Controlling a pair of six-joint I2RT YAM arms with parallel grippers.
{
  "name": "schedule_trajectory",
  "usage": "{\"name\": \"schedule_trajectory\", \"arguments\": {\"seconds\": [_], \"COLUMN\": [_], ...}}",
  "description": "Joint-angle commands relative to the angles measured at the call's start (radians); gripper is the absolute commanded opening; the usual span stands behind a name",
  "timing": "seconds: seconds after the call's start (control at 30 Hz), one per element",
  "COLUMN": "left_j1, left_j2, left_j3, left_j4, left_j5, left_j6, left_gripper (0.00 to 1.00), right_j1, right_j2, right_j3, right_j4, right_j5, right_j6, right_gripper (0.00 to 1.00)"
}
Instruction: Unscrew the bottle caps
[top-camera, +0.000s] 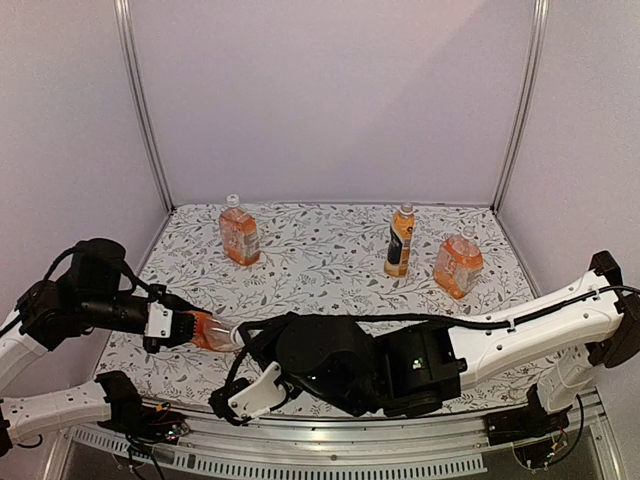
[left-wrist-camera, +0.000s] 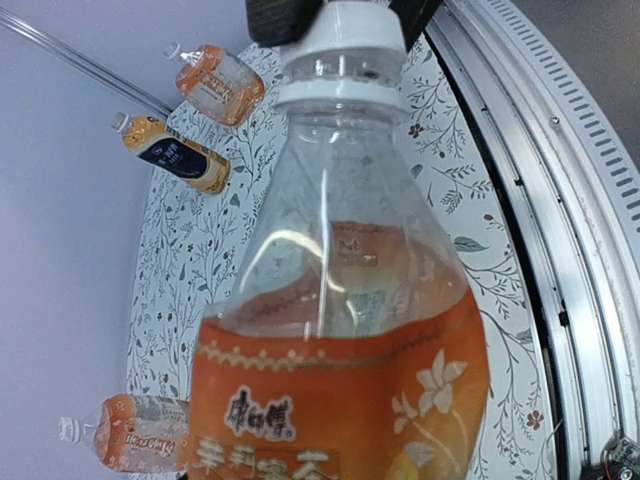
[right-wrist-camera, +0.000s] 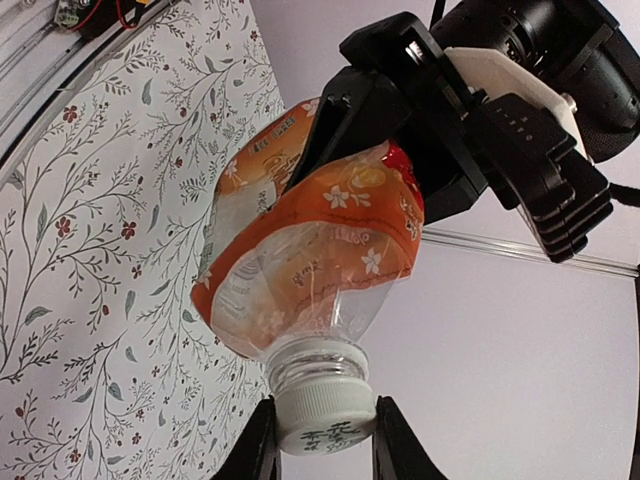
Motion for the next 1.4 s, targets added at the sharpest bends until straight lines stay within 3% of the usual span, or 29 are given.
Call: {"name": "schedule_trajectory", "arguments": {"seconds": [0.0, 0.4, 0.53, 0.7, 0.9, 1.0, 1.1, 1.23, 1.37], "left_j1": [0.005, 0.004, 0.004, 0.005, 0.005, 0.005, 0.005, 0.004, 0.004], "left_j2": [-0.019, -0.027, -0.027, -0.031, -0.036, -0.039, -0.042, -0.042, -0.040], "left_j3": [-0.025, -0.017, -0.013, -0.011, -0.019, -0.039, -0.069, -0.097, -0.111], "left_j4": [-0.059, -0.023, -0.011, -0.008, 0.021, 0.079, 0.157, 0.254, 0.294], "left_j5": [-0.021, -0.004, 0.010, 0.003, -0.023, -0.071, -0.161, -0.284, -0.336], "left_j6": [-0.033, -0.078, -0.097, -0.106, -0.135, -0.155, -0.158, -0.148, -0.136], "left_gripper": [0.13, 0.13, 0.13, 0.12, 0.12, 0.12, 0.12, 0.12, 0.12], "right_j1": [-0.004, -0.014, -0.028, -0.040, -0.053, -0.100, -0.185, -0.303, -0.361], "right_j2": [-0.103, -0.064, -0.027, -0.008, -0.027, -0.049, -0.083, -0.092, -0.057], "right_j3": [-0.040, 0.005, 0.024, 0.044, 0.048, 0.108, 0.171, 0.200, 0.216], "right_j4": [0.002, -0.020, -0.019, -0.018, -0.019, -0.092, -0.198, -0.213, -0.235], "right_j5": [0.103, -0.028, -0.022, -0.027, -0.018, -0.064, -0.280, -0.571, -0.625], "right_j6": [0.060, 0.204, 0.230, 0.278, 0.379, 0.600, 1.000, 1.481, 1.840], "right_gripper": [0.00, 0.02, 0.24, 0.72, 0.95, 0.99, 0.99, 0.99, 0.99]}}
